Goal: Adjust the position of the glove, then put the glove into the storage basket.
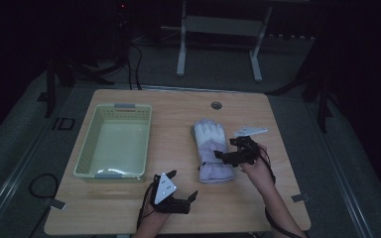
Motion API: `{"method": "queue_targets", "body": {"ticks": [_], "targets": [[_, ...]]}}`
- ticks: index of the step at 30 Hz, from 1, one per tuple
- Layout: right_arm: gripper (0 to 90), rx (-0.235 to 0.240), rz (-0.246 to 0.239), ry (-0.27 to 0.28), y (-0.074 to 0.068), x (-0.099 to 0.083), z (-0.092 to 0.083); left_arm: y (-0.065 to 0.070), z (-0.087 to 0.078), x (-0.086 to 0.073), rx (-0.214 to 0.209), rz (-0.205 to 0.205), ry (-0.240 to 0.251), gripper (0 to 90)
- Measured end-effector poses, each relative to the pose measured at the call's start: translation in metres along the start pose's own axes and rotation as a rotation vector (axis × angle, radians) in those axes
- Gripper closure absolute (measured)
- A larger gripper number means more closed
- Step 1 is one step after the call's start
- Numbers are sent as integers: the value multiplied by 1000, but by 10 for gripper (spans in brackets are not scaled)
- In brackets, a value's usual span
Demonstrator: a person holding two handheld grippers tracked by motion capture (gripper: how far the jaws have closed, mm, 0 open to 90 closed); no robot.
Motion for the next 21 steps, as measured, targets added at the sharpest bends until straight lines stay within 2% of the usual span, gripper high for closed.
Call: {"method": "queue_targets", "body": {"ticks": [3,4,5,7,9,11,13,16,20,21], "targets": [[142,-16,-45,27,3,-2,-8,0,1,0,9,-8,-9,0],[142,-23,-57,43,5,-2,-11,0,2,0,4,-11,-25,0],[142,-25,-59,64,5,-2,-15,1,3,-1,-4,-9,-42,0],[139,-11,-60,72,8,-3,-22,2,5,0,3,20,-64,0],[141,-21,-65,88,12,-4,-29,5,6,3,-2,20,-78,0],[141,-17,-48,83,16,-5,-34,6,6,7,11,46,-86,0],[141,-20,-43,87,19,-4,-38,6,7,12,34,52,-85,0],[132,-47,-35,63,20,-6,-37,6,12,22,0,-2,-105,0],[106,-17,-4,71,17,-5,-33,-1,24,37,-11,-20,-152,0],[106,-29,-4,80,18,-4,-32,-3,27,40,-17,-31,-163,0]]}}
Point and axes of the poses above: each handheld gripper's, and its own axes: z roughly forward along the jaws, x roughly out of its top, y roughly to its right, the point moved 6 cm from there along z, roughly forward along the jaws, and after that the axes turned 11 degrees about y, right-handed, at the moved point
